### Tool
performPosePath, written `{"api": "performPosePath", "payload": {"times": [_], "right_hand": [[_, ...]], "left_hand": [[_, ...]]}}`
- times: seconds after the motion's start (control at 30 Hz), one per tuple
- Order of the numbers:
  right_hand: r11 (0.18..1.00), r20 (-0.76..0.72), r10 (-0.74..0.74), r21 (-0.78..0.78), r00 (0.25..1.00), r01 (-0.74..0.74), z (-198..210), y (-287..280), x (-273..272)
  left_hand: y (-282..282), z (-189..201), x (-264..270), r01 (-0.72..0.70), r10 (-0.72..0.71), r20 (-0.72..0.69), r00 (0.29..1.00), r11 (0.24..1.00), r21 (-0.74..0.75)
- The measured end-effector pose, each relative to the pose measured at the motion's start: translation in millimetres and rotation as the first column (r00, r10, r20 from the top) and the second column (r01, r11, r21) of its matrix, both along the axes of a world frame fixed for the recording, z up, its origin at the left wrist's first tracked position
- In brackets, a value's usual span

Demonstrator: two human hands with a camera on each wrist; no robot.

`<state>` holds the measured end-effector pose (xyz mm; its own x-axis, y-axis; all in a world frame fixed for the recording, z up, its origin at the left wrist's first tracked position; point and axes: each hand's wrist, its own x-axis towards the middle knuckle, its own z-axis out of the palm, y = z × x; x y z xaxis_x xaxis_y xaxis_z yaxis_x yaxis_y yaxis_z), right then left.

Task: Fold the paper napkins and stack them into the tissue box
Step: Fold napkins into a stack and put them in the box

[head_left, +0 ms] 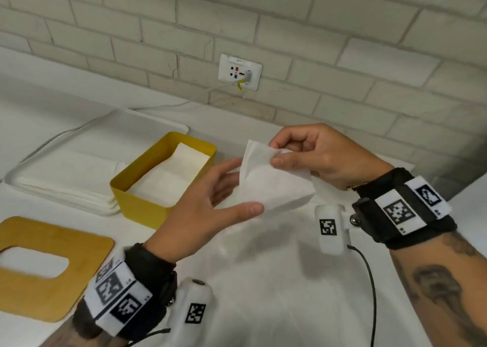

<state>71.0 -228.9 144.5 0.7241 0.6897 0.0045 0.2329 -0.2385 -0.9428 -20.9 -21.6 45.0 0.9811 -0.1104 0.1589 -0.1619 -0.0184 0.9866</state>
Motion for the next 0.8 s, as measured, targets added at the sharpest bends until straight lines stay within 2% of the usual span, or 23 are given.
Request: {"api": "performPosePath", "payload": {"times": [0.07, 0.13, 0.33, 0.43, 0.53, 0.63, 0.7, 0.8], "right_hand": [[0.995, -0.024, -0.086, 0.039, 0.996, 0.087, -10.3, -2.3, -2.1], [0.979, -0.011, -0.195, 0.056, 0.981, 0.195, -23.0, -3.1, -3.0], [0.869, -0.112, -0.477, 0.086, 0.872, 0.487, -63.6, -17.5, -10.8], [0.84, -0.052, -0.536, -0.133, 0.843, 0.526, -90.0, -37.0, -12.9], [0.803, 0.021, -0.468, -0.406, 0.883, 0.436, -112.5, -49.4, -21.6], [0.76, 0.028, -0.402, -0.547, 0.915, 0.351, -124.2, -47.4, -35.5], [0.649, 0.108, -0.349, -0.689, 0.931, 0.323, -129.6, -39.5, -48.3], [0.417, 0.212, -0.224, -0.861, 0.951, 0.29, -135.7, -23.4, -70.5]], "left_hand": [[-14.1, 5.7, 3.3, 0.076, -0.086, -0.074, 0.994, 0.989, -0.13], [-24.7, 4.7, 4.1, 0.086, -0.123, -0.148, 0.981, 0.969, -0.232], [-13.9, -23.1, 0.6, -0.061, -0.002, -0.278, 0.961, 0.975, -0.215], [10.0, -37.5, -7.7, -0.156, 0.069, -0.343, 0.937, 0.96, -0.233], [31.6, -50.6, -17.2, -0.23, 0.121, -0.395, 0.911, 0.943, -0.241], [44.0, -59.0, -26.6, -0.242, 0.132, -0.417, 0.899, 0.945, -0.222], [47.8, -61.5, -30.2, -0.226, 0.12, -0.407, 0.906, 0.948, -0.223], [48.6, -65.1, -32.1, -0.21, 0.095, -0.403, 0.91, 0.945, -0.252]]}}
